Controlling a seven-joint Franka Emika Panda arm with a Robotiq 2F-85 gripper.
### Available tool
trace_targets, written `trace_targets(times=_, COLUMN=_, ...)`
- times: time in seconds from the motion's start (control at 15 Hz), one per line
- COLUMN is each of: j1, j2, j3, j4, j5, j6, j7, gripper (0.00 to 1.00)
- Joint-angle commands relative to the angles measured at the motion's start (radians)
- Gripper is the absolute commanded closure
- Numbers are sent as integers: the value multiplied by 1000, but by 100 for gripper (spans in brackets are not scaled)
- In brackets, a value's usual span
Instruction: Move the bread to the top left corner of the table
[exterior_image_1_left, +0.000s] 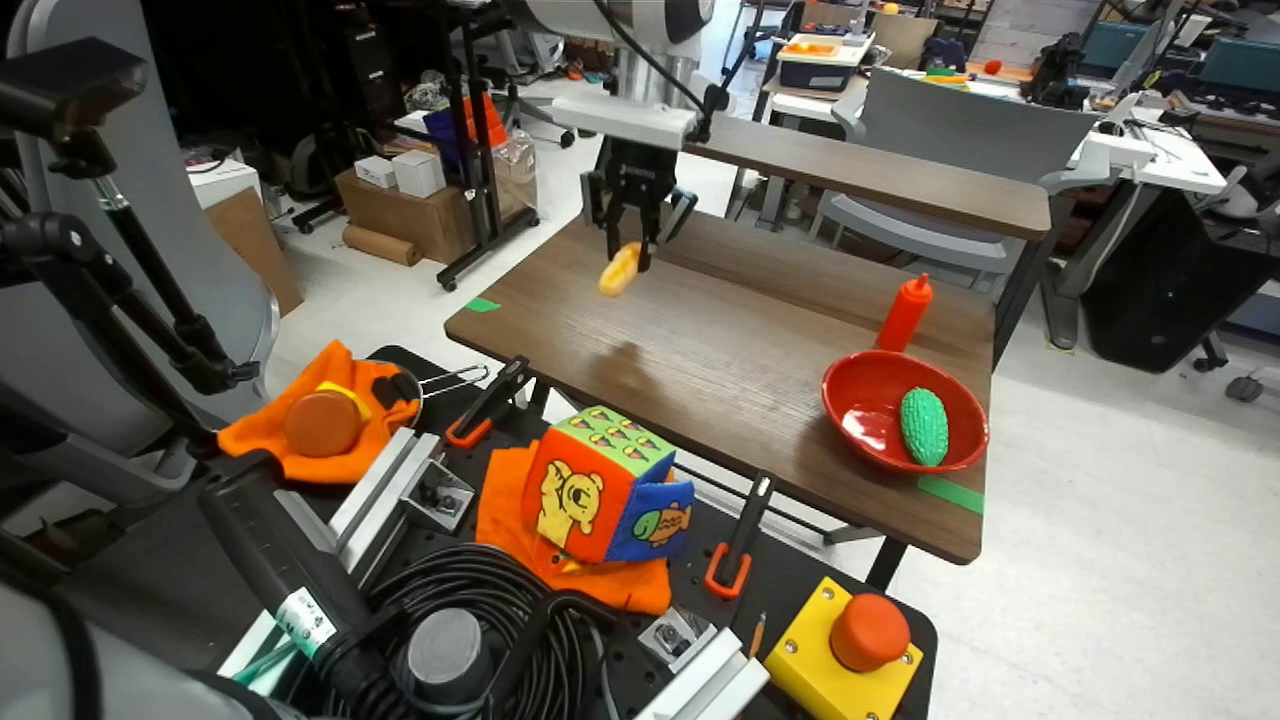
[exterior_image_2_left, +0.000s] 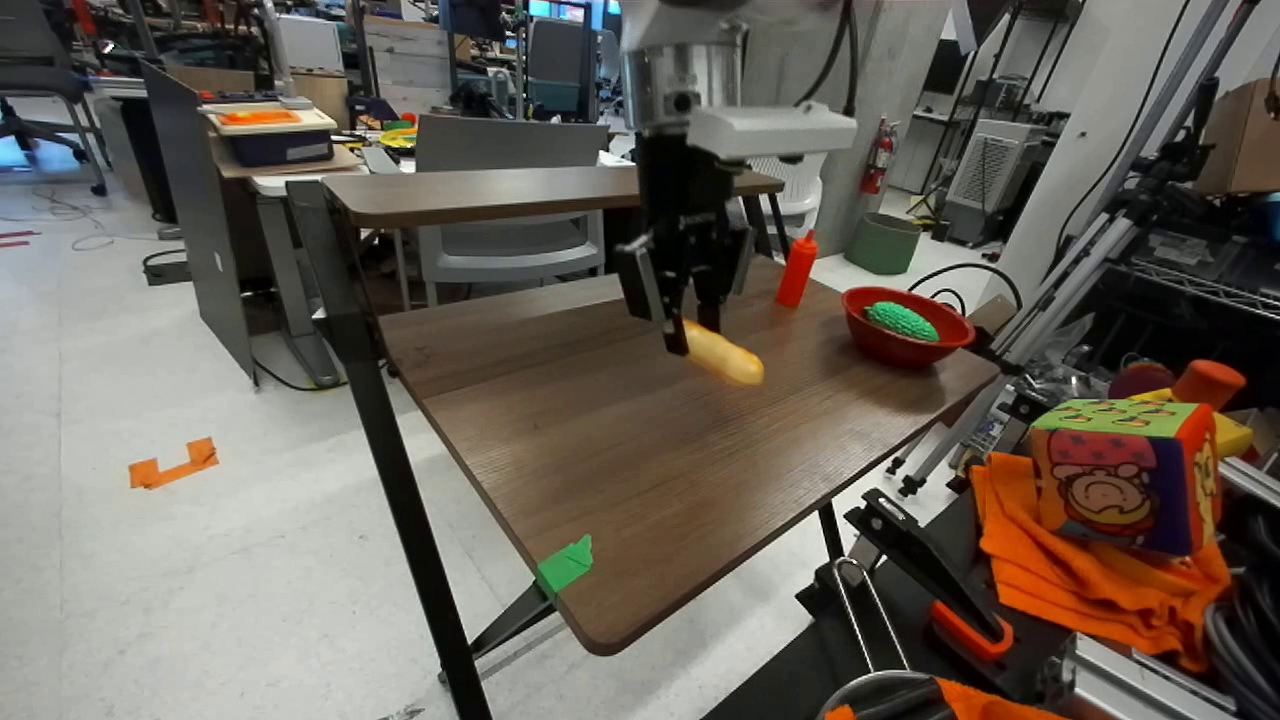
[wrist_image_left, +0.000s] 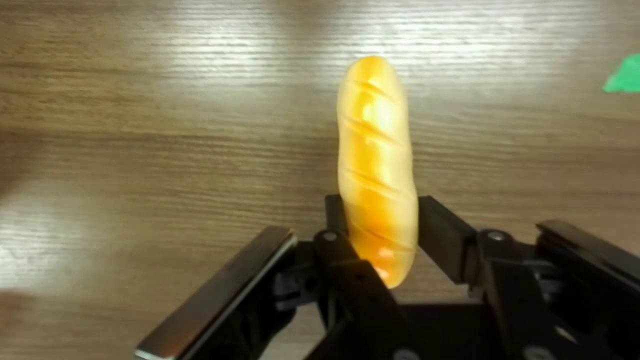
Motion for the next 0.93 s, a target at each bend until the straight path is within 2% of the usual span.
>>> trace_targets(times=0.0, j1=8, j2=53, j3=18, j4=212, j5=64, j6=-130, j7=51, gripper=85)
trace_targets(times=0.53, j1=76, j2=329, j3=-6, j4=646, j5=66, j6=-334, j7=246, gripper=85)
trace_targets(times=0.87, j1=124, j2=517, j3=-28, j4=871, j5=51, j6=-371, j7=327, gripper=85)
